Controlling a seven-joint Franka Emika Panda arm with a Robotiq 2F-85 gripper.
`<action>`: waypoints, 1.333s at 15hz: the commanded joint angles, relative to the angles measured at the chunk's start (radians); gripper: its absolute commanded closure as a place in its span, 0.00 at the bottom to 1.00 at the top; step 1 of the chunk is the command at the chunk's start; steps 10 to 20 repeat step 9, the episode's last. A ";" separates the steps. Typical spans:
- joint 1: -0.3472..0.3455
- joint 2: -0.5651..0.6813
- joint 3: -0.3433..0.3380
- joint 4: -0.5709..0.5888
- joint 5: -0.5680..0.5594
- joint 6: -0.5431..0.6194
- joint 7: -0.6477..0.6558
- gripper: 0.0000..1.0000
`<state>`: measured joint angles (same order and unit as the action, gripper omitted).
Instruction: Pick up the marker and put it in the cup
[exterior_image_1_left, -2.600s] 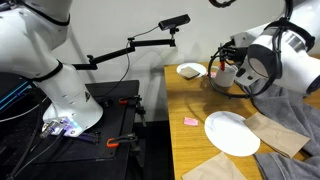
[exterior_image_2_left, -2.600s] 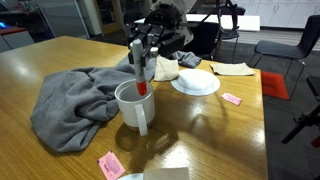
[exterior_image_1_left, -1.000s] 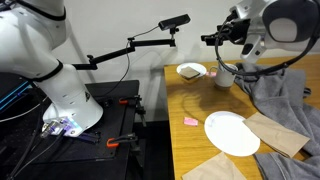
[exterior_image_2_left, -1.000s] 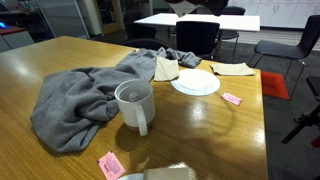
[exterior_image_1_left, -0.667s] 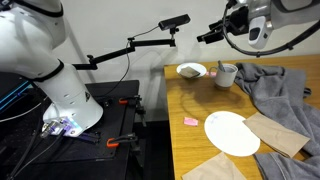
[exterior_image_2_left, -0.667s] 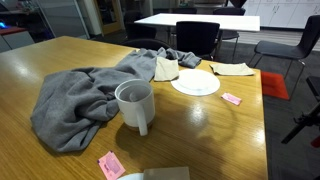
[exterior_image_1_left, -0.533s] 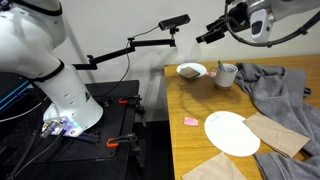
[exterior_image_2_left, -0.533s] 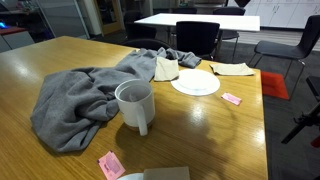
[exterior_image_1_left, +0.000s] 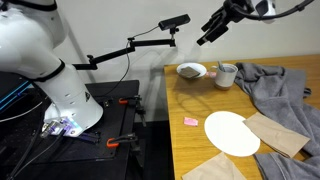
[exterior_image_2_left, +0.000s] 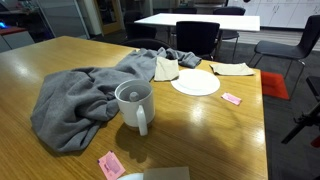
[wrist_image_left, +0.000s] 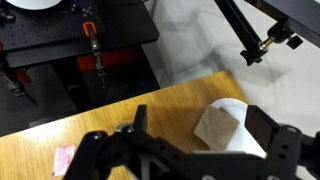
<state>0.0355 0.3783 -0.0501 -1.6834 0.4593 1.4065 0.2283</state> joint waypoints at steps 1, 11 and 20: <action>0.009 -0.105 0.014 -0.101 -0.121 0.075 -0.051 0.00; -0.010 -0.081 0.028 -0.075 -0.165 0.072 -0.054 0.00; -0.010 -0.081 0.028 -0.075 -0.165 0.072 -0.054 0.00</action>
